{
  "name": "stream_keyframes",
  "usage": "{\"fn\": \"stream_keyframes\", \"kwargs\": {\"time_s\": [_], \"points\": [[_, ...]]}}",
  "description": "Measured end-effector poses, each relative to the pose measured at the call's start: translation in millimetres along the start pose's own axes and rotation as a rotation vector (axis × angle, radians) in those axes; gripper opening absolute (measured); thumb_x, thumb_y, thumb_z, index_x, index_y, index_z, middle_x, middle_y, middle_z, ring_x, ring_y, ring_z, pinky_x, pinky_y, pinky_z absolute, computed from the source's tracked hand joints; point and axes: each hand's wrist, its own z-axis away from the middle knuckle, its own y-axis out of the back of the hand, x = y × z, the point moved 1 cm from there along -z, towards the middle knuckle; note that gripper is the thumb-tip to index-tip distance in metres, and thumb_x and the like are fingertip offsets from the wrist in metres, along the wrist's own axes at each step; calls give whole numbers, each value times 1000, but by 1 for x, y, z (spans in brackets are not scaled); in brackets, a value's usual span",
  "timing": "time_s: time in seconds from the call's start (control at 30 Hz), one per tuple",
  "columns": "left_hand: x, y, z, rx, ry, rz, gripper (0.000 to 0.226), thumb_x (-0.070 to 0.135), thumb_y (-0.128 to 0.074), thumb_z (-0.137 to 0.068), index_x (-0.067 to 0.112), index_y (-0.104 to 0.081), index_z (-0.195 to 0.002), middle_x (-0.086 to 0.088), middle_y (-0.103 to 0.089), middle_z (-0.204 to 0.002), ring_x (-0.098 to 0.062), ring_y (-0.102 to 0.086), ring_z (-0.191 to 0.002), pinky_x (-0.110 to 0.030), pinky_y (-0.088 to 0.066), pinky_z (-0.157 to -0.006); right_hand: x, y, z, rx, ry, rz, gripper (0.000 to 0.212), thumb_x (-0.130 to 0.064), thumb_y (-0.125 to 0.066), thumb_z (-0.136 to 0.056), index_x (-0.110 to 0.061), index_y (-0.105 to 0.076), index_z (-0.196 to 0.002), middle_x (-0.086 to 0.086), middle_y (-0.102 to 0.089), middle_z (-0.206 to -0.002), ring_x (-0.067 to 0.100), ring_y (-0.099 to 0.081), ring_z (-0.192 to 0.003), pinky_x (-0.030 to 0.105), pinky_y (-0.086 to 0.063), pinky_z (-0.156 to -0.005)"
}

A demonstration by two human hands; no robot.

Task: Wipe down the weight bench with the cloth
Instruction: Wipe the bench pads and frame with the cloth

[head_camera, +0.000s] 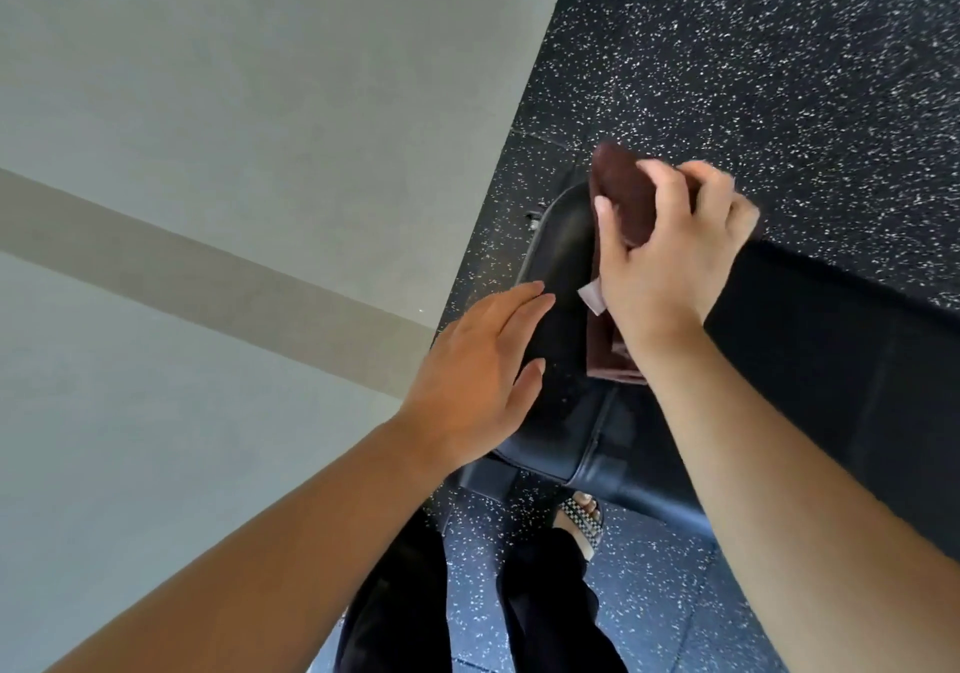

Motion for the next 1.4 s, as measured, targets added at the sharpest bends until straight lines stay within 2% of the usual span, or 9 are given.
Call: {"fn": "stream_keyframes", "kwargs": {"time_s": [0.1,0.2,0.4,0.5,0.7,0.87,0.97,1.27,1.4], "points": [[-10,9,5,-17,72,69,52,26,-47,-93,17,-32,-142,0,-35,-147,-18,-34,-131,-33,-30,-105,-14,-11,-15,-103,-26,103,41,-47,-55,-89,-26,-55,-123,6,-44,-131,33,-38,-114,27,-33,-67],[-27,17,7,-22,110,84,50,23,-48,-92,16,-34,-140,-2,-39,-145,-21,-37,-130,-38,-33,-106,-19,-9,-15,-143,20,117,39,-45,-55,-89,-25,-54,-123,5,-44,-130,33,-37,-114,30,-37,-63],[-42,42,-3,-15,116,39,47,23,-47,-93,17,-37,-138,-1,-41,-142,-20,-38,-128,-24,-26,-99,-8,7,59,-131,82,42,37,-33,-67,-82,-21,-60,-117,8,-49,-125,36,-38,-109,44,-51,-75],[-26,48,-23,-46,9,8,45,22,-49,-92,17,-40,-136,-2,-43,-140,-19,-39,-126,-22,-26,-97,-2,16,98,-111,35,14,40,-29,-73,-78,-21,-59,-115,6,-46,-123,37,-38,-109,49,-51,-79],[25,44,-73,-96,-192,-83,43,16,-54,-89,13,-46,-131,-5,-50,-134,-23,-44,-122,-29,-32,-99,25,36,109,-84,-86,-49,48,-24,-77,-71,-24,-56,-113,5,-46,-122,33,-37,-106,48,-55,-65],[60,14,-120,-145,-339,-193,40,17,-50,-90,12,-48,-130,-5,-50,-135,-21,-42,-126,-34,-31,-105,108,58,60,114,-363,50,32,-32,-65,-83,-18,-63,-112,12,-54,-120,31,-36,-103,36,-43,-76],[85,-11,-143,-157,-448,-218,40,17,-51,-89,10,-51,-128,-7,-50,-134,-22,-42,-126,-29,-26,-106,133,65,61,123,-361,92,32,-34,-62,-85,-19,-62,-113,11,-53,-121,33,-37,-105,40,-44,-79],[106,-39,-174,-302,-775,-188,33,16,-47,-88,5,-57,-118,-13,-52,-129,-26,-47,-119,-34,-34,-102,68,50,139,169,-439,107,42,-29,-69,-76,-26,-53,-114,3,-44,-123,34,-40,-105,43,-44,-88],[102,-37,-179,-369,-949,-159,33,11,-51,-86,5,-58,-117,-14,-51,-131,-26,-46,-119,-34,-31,-103,95,57,119,282,-587,199,31,-32,-69,-81,-22,-60,-110,6,-51,-120,32,-40,-101,40,-44,-85]]}}
